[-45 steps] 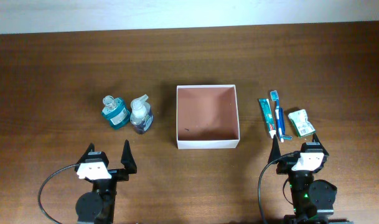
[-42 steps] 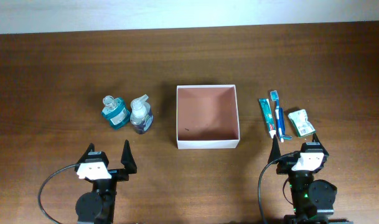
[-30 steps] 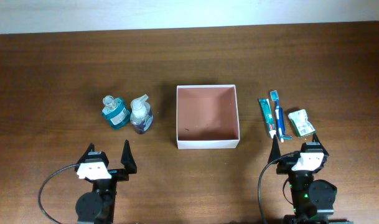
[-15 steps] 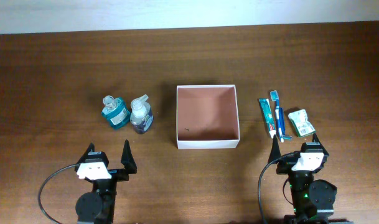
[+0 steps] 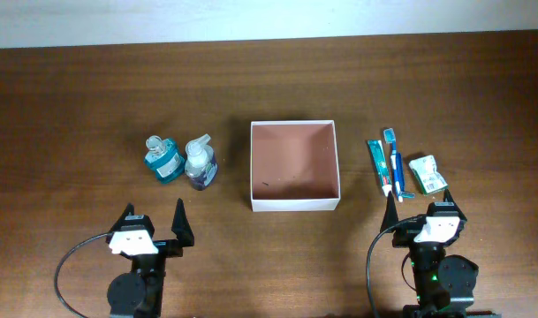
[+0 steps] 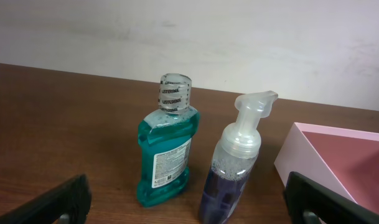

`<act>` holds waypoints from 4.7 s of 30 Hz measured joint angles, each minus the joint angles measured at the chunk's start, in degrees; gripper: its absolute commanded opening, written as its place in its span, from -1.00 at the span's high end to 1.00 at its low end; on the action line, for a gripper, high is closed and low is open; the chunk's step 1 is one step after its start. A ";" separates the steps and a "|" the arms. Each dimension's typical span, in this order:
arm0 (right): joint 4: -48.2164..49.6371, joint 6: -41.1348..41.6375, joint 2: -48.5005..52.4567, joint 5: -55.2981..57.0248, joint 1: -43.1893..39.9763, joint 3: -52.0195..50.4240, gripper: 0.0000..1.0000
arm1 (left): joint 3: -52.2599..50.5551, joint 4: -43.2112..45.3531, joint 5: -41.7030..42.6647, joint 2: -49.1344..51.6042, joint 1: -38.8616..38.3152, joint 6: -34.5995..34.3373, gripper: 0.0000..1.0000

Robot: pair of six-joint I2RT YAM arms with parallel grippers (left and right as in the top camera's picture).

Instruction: Pack container

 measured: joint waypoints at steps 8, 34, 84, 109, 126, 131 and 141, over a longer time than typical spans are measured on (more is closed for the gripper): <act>-0.02 0.02 0.00 0.00 0.02 0.00 -0.97 | 0.00 0.00 0.02 0.00 0.00 0.00 -0.99; 0.00 -0.02 0.00 0.00 0.00 0.00 -0.97 | 0.00 0.00 0.02 0.00 0.00 0.00 -0.99; -0.02 0.00 0.00 0.00 0.02 0.00 -0.97 | 0.00 0.20 -1.36 0.00 0.00 0.02 -0.99; -0.02 0.00 0.00 0.00 0.02 0.00 -0.97 | 0.00 0.24 -2.82 0.26 0.00 0.00 -0.99; -0.02 0.00 0.00 0.00 0.00 0.00 -0.97 | 0.00 0.22 -2.82 0.26 0.00 0.02 -0.99; -0.02 0.00 0.00 0.00 0.00 0.00 -0.97 | 0.00 0.22 -2.84 0.26 0.00 0.02 -0.99; -0.02 0.02 0.00 0.00 0.02 0.00 -0.97 | 0.00 0.22 -2.84 0.26 0.00 0.02 -0.99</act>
